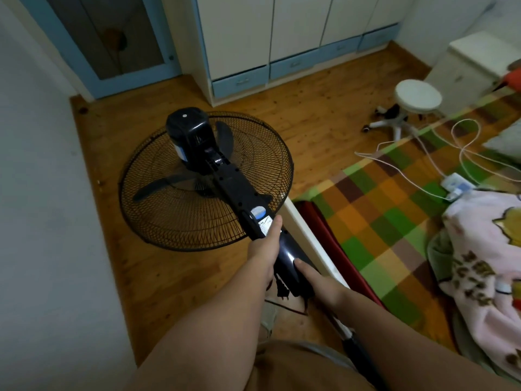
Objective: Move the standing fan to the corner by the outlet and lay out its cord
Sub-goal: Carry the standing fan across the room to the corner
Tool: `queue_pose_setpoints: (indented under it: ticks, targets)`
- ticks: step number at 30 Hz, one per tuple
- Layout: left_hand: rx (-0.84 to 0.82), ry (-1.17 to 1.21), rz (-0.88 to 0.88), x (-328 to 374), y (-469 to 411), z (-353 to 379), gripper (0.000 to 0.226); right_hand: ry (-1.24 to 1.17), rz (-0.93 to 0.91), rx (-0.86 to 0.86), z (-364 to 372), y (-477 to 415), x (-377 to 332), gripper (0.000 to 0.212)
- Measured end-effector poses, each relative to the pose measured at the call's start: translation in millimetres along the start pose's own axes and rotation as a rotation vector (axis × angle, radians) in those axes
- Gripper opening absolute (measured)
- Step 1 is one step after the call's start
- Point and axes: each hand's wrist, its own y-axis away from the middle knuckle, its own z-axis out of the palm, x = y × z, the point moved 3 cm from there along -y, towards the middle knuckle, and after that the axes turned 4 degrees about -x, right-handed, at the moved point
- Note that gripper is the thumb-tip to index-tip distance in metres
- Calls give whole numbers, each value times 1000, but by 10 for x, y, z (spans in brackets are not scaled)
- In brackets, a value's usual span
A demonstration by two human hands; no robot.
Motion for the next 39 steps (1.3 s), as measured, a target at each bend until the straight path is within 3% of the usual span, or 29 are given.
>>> queue_pose_setpoints:
  ticks: [14,19,25,32,39]
  targets:
    - [-76,-26,67,1032,-529,117,101,-50,-17,44,-211,-326,-1009,94]
    - [-107,-55,63,1521,-868,-7,100,-94,-41,60,-135,-508,-1550,65]
    - [-135,-82,71,2286,-1289,-217,72,-198,-59,55,19,-770,-2347,45]
    - [-130,-129,83,3088,-1737,-455,63,-227,-8,176,211,-1104,-3133,78]
    - [-122,-205,56,3571,-2061,-294,83,-241,37,166,5,-1397,-3585,79]
